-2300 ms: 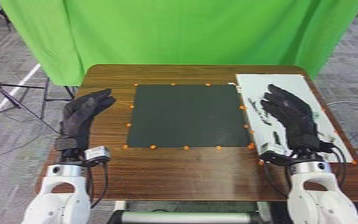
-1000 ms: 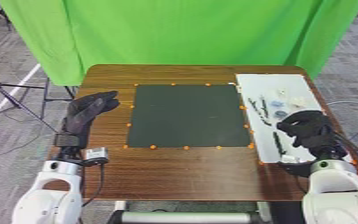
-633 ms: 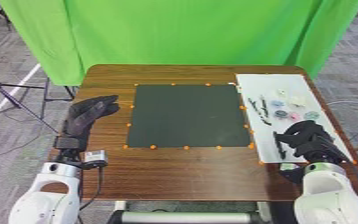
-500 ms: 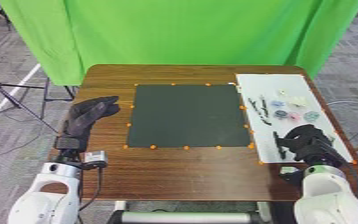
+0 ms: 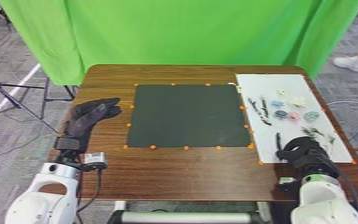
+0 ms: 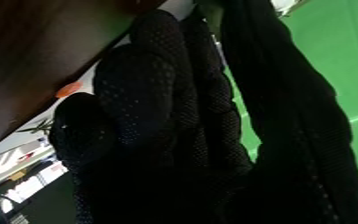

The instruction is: Arrange flowers

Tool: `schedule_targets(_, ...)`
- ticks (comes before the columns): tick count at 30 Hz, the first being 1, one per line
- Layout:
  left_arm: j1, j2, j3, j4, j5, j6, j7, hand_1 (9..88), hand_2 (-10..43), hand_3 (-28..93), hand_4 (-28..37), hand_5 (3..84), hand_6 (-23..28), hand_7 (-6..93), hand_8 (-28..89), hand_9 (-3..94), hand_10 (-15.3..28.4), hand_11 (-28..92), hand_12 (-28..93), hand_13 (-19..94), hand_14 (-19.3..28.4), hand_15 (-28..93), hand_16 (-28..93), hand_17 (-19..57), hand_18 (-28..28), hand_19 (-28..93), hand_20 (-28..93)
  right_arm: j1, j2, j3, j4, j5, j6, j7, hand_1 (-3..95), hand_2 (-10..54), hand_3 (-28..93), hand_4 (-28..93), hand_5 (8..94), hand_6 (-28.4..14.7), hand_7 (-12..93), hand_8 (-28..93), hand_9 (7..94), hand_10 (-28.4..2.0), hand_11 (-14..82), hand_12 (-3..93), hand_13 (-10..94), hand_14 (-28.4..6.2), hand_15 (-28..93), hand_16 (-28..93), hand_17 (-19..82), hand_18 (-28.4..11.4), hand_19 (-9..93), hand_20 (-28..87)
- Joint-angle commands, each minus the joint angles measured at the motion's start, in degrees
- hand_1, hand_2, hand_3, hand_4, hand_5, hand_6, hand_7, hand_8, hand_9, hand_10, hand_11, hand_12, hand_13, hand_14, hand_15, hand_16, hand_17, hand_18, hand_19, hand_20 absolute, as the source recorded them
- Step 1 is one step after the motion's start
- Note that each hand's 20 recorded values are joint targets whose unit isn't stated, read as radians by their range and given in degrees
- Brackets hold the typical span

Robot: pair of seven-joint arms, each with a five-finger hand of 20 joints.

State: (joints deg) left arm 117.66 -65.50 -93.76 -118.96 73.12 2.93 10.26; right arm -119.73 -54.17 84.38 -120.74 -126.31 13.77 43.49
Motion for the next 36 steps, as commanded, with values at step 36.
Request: schedule_targets(36, 0.4, 2.18, -3.07, -1.11, -2.7, 0.76, -3.57, 32.4, 9.3, 58, -19.2, 52.8, 6.5, 14.2, -7, 53.3, 17.3, 22, 10, 45, 20.6, 22, -5, 10.0, 16.8, 30, 16, 4.2, 1.8, 0.1, -1.2, 17.1, 9.2, -2.5, 65.3, -9.5, 54, 2, 67.0, -5.2, 43, 19, 88.2, -11.4, 21.7, 55.7, 93, -2.1, 53, 36, 68, -7.7, 88, 42)
